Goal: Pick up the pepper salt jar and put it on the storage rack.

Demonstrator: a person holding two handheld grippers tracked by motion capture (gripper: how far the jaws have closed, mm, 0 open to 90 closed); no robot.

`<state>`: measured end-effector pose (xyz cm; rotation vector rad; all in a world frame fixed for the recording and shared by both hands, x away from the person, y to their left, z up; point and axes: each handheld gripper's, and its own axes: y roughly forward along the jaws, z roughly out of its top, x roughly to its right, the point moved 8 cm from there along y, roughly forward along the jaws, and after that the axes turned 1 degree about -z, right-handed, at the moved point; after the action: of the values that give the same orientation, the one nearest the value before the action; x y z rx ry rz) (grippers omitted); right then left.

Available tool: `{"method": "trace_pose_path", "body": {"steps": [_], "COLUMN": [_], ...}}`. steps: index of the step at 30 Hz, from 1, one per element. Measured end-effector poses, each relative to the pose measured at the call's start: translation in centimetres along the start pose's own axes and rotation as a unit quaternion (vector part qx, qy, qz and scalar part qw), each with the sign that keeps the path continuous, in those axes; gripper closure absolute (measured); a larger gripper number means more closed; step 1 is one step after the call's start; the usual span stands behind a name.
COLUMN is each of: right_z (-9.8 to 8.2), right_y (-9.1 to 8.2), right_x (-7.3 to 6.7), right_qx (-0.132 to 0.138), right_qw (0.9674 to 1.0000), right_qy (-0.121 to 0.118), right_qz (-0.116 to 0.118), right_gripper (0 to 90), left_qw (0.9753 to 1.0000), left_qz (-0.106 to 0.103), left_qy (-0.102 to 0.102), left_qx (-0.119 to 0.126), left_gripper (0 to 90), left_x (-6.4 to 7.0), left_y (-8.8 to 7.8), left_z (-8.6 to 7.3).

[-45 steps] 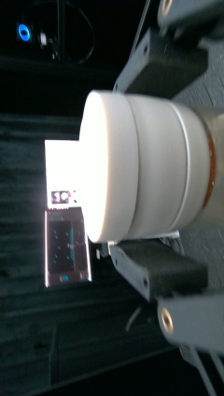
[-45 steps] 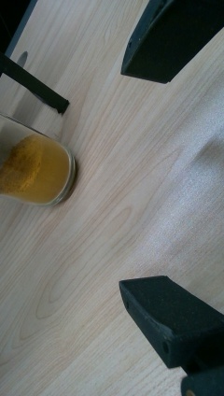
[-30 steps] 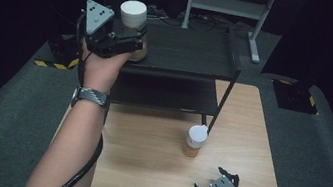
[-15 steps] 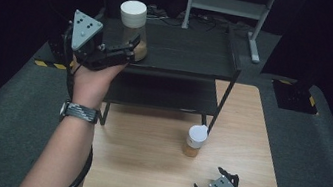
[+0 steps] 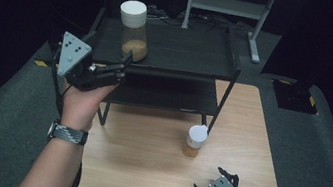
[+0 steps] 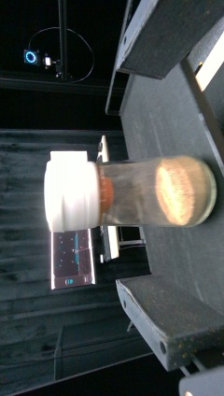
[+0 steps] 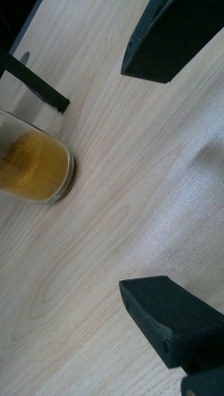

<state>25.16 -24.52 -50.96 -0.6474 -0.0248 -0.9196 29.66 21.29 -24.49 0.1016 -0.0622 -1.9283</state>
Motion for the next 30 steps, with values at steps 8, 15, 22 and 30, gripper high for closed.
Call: {"method": "trace_pose_path", "body": {"steps": [8, 15, 22, 30], "right_z": [0.0, 0.0, 0.0, 0.1], "right_y": [0.0, 0.0, 0.0, 0.1], "right_x": [0.0, 0.0, 0.1, 0.0], "right_qx": [-0.002, -0.002, -0.003, -0.003], "right_qw": [1.0, 1.0, 1.0, 1.0], "right_qy": [-0.002, -0.001, -0.001, -0.006], "right_qz": [0.0, 0.001, 0.002, 0.001], "right_gripper": [0.0, 0.0, 0.0, 0.0], "left_qw": [1.0, 0.9996, 0.9989, 0.9972], "left_qz": [-0.005, -0.011, -0.02, -0.03], "left_qy": [-0.001, -0.003, -0.009, -0.006], "left_qx": [-0.006, -0.026, -0.042, -0.068], "left_gripper": [0.4, 0.5, 0.4, 0.4], "left_x": [0.3, 0.8, 1.2, 2.0], "left_y": [-1.7, -3.0, -4.0, -5.4], "left_z": [-2.7, -5.3, -8.0, -11.3]}}
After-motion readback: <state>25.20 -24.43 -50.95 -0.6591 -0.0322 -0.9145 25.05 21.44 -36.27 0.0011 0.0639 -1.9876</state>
